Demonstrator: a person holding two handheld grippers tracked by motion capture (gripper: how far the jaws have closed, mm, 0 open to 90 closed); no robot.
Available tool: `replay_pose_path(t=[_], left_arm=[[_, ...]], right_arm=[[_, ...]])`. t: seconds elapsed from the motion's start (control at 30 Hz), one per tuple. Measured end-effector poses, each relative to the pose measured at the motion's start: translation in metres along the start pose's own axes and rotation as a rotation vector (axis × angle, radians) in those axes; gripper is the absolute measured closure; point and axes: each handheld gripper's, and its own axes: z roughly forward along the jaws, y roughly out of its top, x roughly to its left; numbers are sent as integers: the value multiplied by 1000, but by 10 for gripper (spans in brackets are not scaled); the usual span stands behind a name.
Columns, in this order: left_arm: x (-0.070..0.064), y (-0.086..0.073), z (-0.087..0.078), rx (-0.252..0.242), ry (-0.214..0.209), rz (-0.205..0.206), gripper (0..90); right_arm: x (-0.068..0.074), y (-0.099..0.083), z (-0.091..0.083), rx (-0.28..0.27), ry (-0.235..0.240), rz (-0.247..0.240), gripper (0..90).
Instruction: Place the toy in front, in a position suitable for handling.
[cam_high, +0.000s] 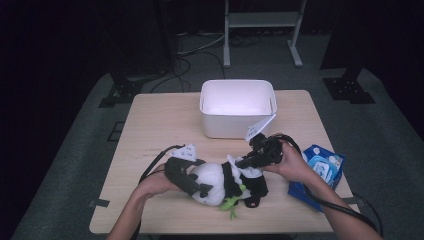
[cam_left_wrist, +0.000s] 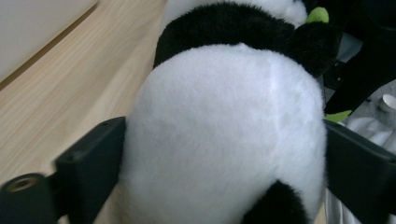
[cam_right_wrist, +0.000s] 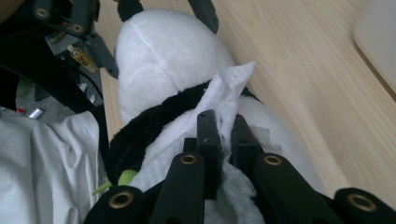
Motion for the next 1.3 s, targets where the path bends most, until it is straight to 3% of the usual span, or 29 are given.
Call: replay_pose_path(t=[0.07,0.17,0.4,0.53,0.63,0.77,0.83,0.93,1.1,1.3], left_arm=[[-1,3,-1,-4,26,34,279],[3,9,2,-15,55,71,336],[14,32,4,-26,171,282,349],[16,26,3,-47,160,299,342],[14,14,2,-63,151,283,331],[12,-4,3,-69,127,215,283],[11,-9,2,-96,119,177,228],[9,-11,-1,-107,92,153,173],[8,-11,-10,-160,11,58,135],[8,-11,-13,-168,3,-15,94]], right_arm=[[-3,0,-4,-10,-3,4,849],[-7,3,-10,-20,-23,16,849],[-20,7,-28,-47,-86,45,851],[-23,10,-32,-56,-74,45,851],[-23,14,-30,-73,-82,42,850],[-25,14,-16,-57,-61,58,851],[-22,13,-10,-43,-48,58,851],[-18,12,-7,-27,-30,60,851],[-8,3,-4,19,-19,43,851],[1,-6,-2,39,21,45,852]])
